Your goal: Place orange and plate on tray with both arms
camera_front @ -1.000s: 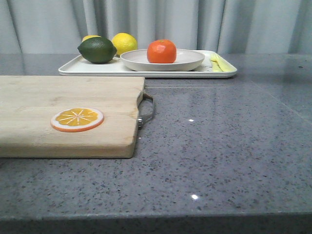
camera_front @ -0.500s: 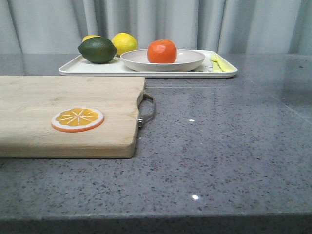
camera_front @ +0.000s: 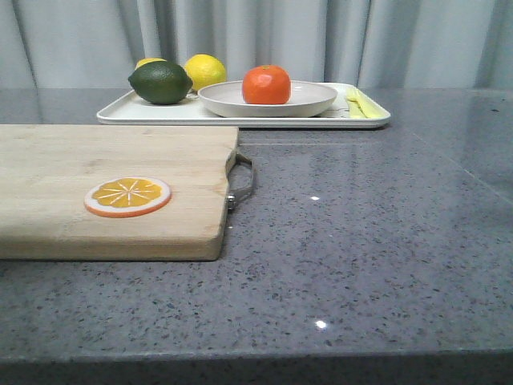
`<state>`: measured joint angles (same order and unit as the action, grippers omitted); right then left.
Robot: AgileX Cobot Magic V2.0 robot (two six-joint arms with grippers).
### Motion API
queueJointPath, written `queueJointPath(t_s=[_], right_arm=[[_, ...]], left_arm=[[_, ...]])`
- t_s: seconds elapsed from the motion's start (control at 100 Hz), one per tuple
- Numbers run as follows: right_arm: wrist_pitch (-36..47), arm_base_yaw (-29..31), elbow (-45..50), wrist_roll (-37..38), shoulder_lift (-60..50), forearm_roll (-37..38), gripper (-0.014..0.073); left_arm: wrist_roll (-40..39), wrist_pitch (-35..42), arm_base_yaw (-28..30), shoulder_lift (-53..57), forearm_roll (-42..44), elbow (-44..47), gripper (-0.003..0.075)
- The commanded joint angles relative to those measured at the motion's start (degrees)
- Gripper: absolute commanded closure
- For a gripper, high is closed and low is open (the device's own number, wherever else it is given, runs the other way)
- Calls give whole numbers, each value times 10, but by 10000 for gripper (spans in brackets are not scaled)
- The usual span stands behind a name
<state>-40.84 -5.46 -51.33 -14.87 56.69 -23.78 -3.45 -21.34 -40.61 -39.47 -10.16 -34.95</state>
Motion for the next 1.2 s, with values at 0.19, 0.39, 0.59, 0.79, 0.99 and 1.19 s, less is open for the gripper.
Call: queueJointPath(t_s=[0.19, 0.39, 0.59, 0.79, 0.99, 1.19], right_arm=[[96, 2, 97, -36, -120, -10, 662], [115, 2, 168, -36, -203, -10, 662], [112, 2, 229, -36, -285, -10, 662], [115, 2, 260, -36, -360, -10, 662], [103, 2, 262, -36, -386, -14, 662], [94, 2, 262, -36, -386, -15, 662]], left_arm=[[0, 45, 0, 0, 13, -14, 739], [0, 47, -1, 6, 15, -9, 739], [0, 73, -2, 45, 15, 32, 739], [0, 75, -2, 94, 15, 67, 739], [0, 62, -2, 104, 0, 79, 739], [0, 62, -2, 104, 0, 79, 739]])
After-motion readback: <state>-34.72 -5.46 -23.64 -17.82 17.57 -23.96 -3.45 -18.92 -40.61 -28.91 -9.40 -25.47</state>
